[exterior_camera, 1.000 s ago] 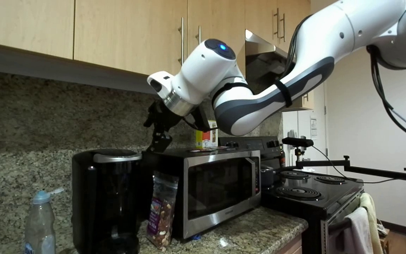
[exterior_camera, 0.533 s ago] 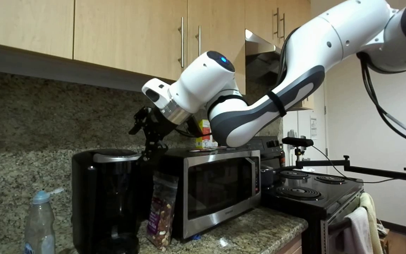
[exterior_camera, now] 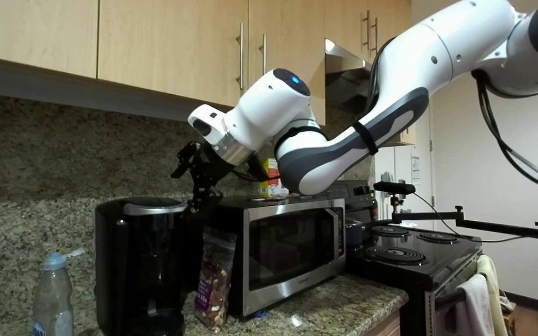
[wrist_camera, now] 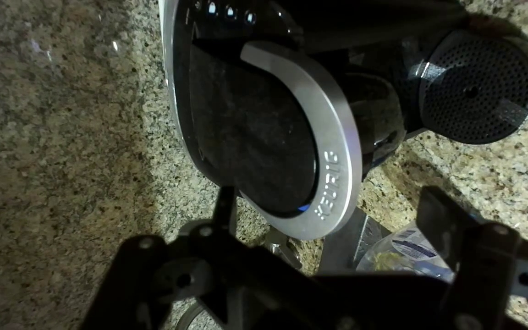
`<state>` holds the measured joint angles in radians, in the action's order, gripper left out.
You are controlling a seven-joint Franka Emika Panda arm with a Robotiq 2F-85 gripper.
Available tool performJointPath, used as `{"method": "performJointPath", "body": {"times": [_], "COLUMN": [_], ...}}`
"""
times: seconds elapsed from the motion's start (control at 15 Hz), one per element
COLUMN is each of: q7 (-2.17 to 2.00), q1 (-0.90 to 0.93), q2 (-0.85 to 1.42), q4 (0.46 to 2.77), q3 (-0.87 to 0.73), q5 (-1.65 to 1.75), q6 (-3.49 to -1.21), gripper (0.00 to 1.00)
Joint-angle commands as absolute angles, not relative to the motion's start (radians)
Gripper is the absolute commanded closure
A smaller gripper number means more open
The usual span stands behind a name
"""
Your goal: Open the coffee maker machine
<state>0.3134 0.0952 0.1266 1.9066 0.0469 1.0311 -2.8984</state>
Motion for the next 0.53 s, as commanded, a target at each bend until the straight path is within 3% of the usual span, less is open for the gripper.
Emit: {"method": "performJointPath", "body": {"times": [0.0,0.47], "q7": [0.313,0.080], "q1": [0.095,0.197], "q2": [0.127,0.246], "q4": [1.907,1.727], "q3": [0.047,0.039], "q5": [1.031,1.220], "q6": [-2.898,-2.721], "gripper": [0.00,0.00]}}
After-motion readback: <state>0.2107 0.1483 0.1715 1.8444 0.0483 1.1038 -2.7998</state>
